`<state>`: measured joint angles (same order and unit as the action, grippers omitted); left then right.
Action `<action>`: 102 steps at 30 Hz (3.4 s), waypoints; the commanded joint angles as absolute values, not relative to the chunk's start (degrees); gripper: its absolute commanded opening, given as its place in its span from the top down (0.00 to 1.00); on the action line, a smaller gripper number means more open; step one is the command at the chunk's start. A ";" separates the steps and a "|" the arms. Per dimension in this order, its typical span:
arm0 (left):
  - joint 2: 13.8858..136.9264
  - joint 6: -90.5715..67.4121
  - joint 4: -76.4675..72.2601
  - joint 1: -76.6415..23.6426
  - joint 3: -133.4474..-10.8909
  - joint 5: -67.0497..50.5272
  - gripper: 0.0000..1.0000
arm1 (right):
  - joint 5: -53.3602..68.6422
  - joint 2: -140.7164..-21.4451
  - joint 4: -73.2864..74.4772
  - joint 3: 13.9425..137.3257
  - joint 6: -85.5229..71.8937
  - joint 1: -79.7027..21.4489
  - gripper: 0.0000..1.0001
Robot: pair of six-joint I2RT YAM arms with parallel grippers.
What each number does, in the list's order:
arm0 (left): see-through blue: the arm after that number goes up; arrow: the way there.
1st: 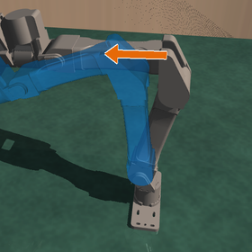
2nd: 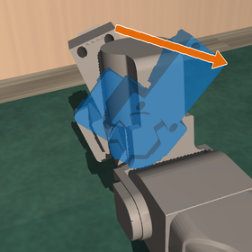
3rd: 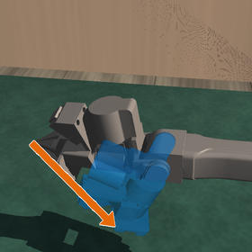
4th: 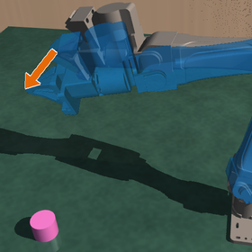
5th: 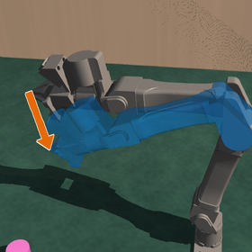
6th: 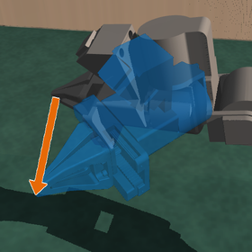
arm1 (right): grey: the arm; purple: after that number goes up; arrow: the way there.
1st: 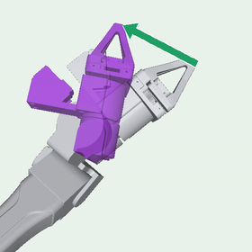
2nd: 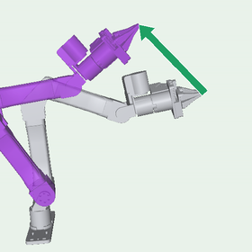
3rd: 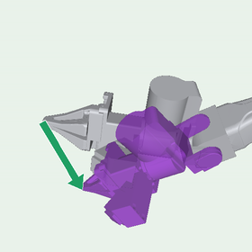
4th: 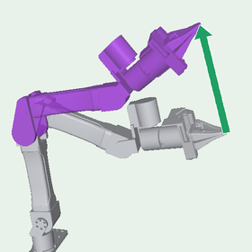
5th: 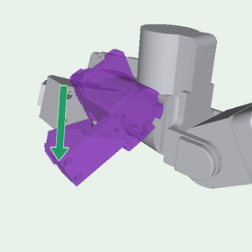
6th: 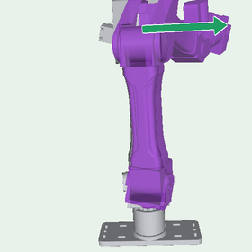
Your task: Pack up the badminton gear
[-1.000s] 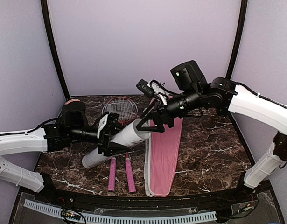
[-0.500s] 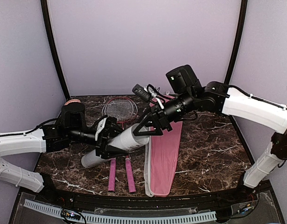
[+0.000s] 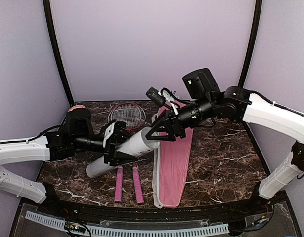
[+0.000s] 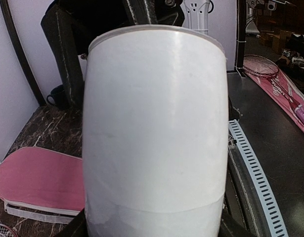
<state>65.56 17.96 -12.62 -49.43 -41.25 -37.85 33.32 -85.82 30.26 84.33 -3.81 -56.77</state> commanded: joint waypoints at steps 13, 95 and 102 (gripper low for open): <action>67.43 14.64 -12.91 -50.19 -40.60 -40.47 0.45 | 21.90 -82.28 37.13 86.68 -2.20 -57.04 0.71; 107.71 2.10 23.04 -17.20 -82.77 18.28 0.44 | 27.01 -67.55 17.58 69.77 -10.07 -45.09 0.22; 115.72 0.88 23.65 -12.60 -89.56 17.93 0.42 | 25.73 -67.65 17.23 67.05 -10.44 -44.25 0.22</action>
